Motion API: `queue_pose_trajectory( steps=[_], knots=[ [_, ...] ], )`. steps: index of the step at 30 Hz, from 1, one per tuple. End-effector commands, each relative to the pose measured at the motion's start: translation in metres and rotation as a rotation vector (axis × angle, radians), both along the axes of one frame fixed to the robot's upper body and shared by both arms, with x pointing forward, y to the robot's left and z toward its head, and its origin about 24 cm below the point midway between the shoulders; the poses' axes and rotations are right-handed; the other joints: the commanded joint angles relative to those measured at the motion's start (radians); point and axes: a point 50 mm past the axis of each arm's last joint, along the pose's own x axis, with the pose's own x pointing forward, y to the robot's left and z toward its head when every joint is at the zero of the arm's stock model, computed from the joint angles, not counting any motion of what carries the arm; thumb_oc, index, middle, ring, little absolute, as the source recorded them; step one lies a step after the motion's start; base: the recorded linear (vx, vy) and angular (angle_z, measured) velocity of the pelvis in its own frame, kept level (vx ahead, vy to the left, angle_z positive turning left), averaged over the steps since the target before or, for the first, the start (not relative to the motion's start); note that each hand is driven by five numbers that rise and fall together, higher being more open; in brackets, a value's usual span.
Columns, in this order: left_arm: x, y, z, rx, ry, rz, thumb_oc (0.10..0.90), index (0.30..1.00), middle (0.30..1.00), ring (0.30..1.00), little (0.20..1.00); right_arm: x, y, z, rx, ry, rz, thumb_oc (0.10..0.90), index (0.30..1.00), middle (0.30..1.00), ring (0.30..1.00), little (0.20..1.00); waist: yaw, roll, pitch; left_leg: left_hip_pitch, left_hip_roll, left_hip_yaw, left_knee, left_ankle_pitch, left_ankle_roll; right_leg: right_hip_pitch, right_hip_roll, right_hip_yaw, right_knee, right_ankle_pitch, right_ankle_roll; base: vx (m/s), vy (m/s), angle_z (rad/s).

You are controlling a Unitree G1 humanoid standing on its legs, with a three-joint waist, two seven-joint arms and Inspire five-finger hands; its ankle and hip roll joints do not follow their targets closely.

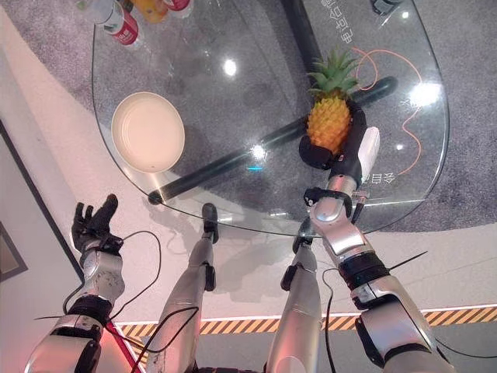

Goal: Pick up the fruit to the plate

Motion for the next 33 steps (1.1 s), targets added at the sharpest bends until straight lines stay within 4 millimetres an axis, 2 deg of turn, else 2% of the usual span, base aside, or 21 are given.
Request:
queue_pose_trajectory(
  steps=[1, 10, 15, 21, 23, 27, 29, 30, 33],
  knots=[
    [-0.01, 0.044, 0.038, 0.106, -0.155, 0.224, 0.8, 0.9, 0.9, 0.9, 0.9, -0.011, 0.022, 0.028, -0.117, -0.172, 0.141, 0.1, 0.3, 0.3, 0.3, 0.2, -0.005, -0.006, -0.01, 0.023, 0.065, -0.029, 0.057, -0.082, -0.064, -0.048, -0.004, 0.004, -0.002, 0.076, 0.014, 0.0, 0.044, -0.03],
    [-0.011, 0.046, 0.088, 0.143, -0.407, 0.298, 0.8, 0.9, 0.9, 0.9, 0.9, -0.022, 0.039, 0.053, -0.271, -0.307, 0.229, 0.1, 0.3, 0.3, 0.3, 0.2, -0.01, 0.002, -0.01, 0.034, 0.072, -0.014, 0.053, -0.085, -0.068, -0.041, -0.006, 0.014, 0.0, 0.065, 0.011, 0.01, 0.048, -0.02],
    [-0.011, 0.036, 0.114, 0.208, -0.534, 0.27, 0.8, 0.9, 0.9, 0.9, 0.9, -0.026, 0.048, 0.057, -0.321, -0.339, 0.273, 0.1, 0.3, 0.3, 0.3, 0.2, -0.001, -0.001, -0.01, 0.028, 0.071, -0.016, 0.052, -0.082, -0.067, -0.037, -0.006, 0.009, -0.006, 0.069, 0.01, 0.0, -0.007, 0.0],
    [-0.006, 0.011, 0.145, 0.288, -0.679, 0.111, 0.8, 0.9, 0.9, 0.9, 0.9, -0.03, 0.06, 0.064, -0.348, -0.385, 0.311, 0.1, 0.3, 0.3, 0.3, 0.2, 0.012, -0.021, -0.01, 0.022, 0.076, -0.02, 0.052, -0.088, -0.068, -0.021, -0.002, -0.004, -0.015, 0.065, 0.016, 0.0, -0.069, 0.0],
    [-0.004, 0.008, 0.147, 0.285, -0.687, 0.073, 0.8, 0.9, 0.9, 0.9, 0.9, -0.031, 0.061, 0.066, -0.35, -0.393, 0.314, 0.1, 0.3, 0.3, 0.3, 0.2, 0.012, -0.022, -0.01, 0.013, 0.076, -0.022, 0.053, -0.082, -0.066, -0.026, -0.001, -0.005, -0.019, 0.073, 0.016, -0.01, -0.037, 0.0],
    [-0.004, -0.012, 0.156, 0.328, -0.761, -0.077, 0.8, 0.9, 0.9, 0.9, 0.9, -0.033, 0.066, 0.071, -0.383, -0.413, 0.341, 0.1, 0.3, 0.3, 0.3, 0.2, 0.015, -0.026, -0.01, 0.018, 0.077, -0.024, 0.056, -0.09, -0.066, -0.015, -0.001, -0.01, -0.02, 0.07, 0.023, 0.0, -0.035, 0.0],
    [-0.004, -0.014, 0.158, 0.325, -0.775, -0.1, 0.8, 0.9, 0.9, 0.9, 0.9, -0.033, 0.067, 0.072, -0.395, -0.418, 0.346, 0.1, 0.3, 0.3, 0.3, 0.2, 0.014, -0.025, -0.01, 0.012, 0.075, -0.024, 0.055, -0.083, -0.065, -0.019, -0.001, -0.01, -0.025, 0.078, 0.023, 0.0, 0.0, 0.0],
    [-0.001, -0.025, 0.161, 0.328, -0.805, -0.197, 0.8, 0.9, 0.9, 0.9, 0.9, -0.035, 0.069, 0.074, -0.428, -0.425, 0.364, 0.1, 0.3, 0.3, 0.3, 0.2, 0.014, -0.022, -0.01, 0.021, 0.074, -0.023, 0.054, -0.089, -0.065, -0.011, -0.004, -0.01, -0.026, 0.074, 0.026, 0.0, 0.0, 0.0],
    [0.001, -0.038, 0.164, 0.33, -0.824, -0.299, 0.8, 0.9, 0.9, 0.9, 0.9, -0.037, 0.072, 0.078, -0.464, -0.436, 0.383, 0.1, 0.3, 0.3, 0.3, 0.2, 0.014, -0.019, -0.01, 0.019, 0.072, -0.024, 0.056, -0.089, -0.065, -0.011, -0.006, -0.011, -0.027, 0.077, 0.029, 0.0, 0.0, 0.0]
  ],
)
